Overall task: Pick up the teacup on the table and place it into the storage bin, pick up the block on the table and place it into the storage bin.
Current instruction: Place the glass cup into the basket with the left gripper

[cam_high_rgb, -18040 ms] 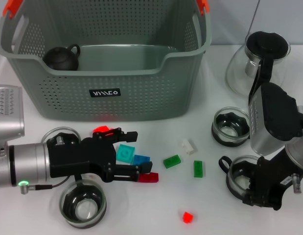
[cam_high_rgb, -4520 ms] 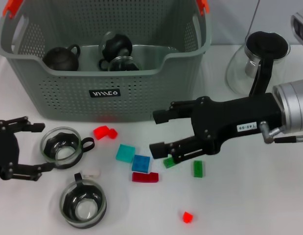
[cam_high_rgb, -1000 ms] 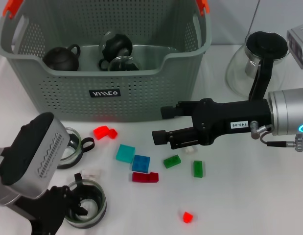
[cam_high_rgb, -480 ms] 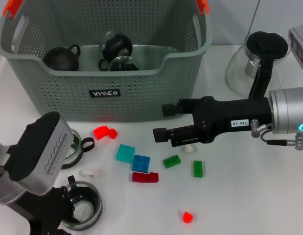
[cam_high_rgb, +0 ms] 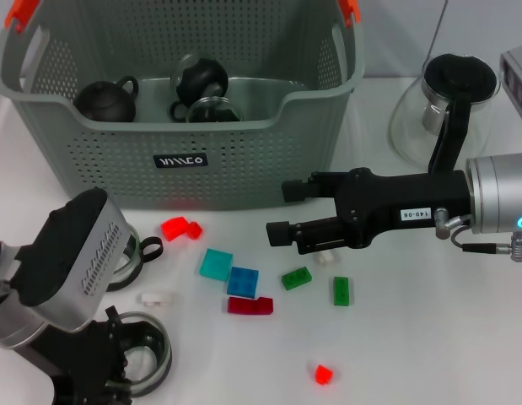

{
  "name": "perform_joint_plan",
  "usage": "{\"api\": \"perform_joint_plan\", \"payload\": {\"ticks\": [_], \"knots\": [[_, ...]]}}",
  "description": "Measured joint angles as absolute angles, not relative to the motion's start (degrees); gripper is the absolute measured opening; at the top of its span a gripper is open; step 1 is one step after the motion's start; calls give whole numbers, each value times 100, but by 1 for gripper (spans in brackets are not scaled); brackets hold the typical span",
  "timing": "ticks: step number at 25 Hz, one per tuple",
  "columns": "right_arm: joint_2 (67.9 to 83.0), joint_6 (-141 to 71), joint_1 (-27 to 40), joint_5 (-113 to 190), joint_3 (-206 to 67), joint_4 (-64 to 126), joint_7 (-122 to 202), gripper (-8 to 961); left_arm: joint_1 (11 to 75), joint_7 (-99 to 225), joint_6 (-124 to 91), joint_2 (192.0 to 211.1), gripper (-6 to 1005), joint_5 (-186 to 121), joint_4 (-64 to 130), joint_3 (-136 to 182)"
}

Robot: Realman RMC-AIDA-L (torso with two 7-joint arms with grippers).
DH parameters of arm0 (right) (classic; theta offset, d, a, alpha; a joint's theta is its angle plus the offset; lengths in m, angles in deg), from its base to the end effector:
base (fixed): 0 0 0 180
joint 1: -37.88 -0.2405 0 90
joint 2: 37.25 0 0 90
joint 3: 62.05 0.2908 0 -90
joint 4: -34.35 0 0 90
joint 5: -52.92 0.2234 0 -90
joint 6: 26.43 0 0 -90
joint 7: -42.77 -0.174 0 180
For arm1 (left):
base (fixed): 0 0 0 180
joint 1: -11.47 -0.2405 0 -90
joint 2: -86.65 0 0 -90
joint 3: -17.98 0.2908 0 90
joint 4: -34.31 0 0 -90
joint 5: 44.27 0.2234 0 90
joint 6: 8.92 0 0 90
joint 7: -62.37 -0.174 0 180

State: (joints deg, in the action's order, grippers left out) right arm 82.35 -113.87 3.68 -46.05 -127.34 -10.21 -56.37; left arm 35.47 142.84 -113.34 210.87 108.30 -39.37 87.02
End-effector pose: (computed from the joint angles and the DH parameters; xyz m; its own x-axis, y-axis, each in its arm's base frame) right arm 0.1886 0.3719 -0.0776 0.7746 -0.4342 -0.4598 -0.4236 -0.8961 0.1325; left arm -0.2921 0.2942 -0.0535 0.9222 -0.0916 -0.3757 -0.0290 -0.9852 0.1689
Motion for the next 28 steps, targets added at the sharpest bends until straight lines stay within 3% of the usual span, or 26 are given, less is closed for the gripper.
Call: {"api": "perform_joint_plan", "payload": {"ticks": [18,28], "knots": [[8194,-11378,378,-4598,-12670,-969,-5552,928,3682,14506,-11342,21093,69,10766,-3914,8469],[8187,-11381,378,-4595,-12586,-959,-5569,928,3696,14631,-10862,21091,120,10858,-3944,8676]]}}
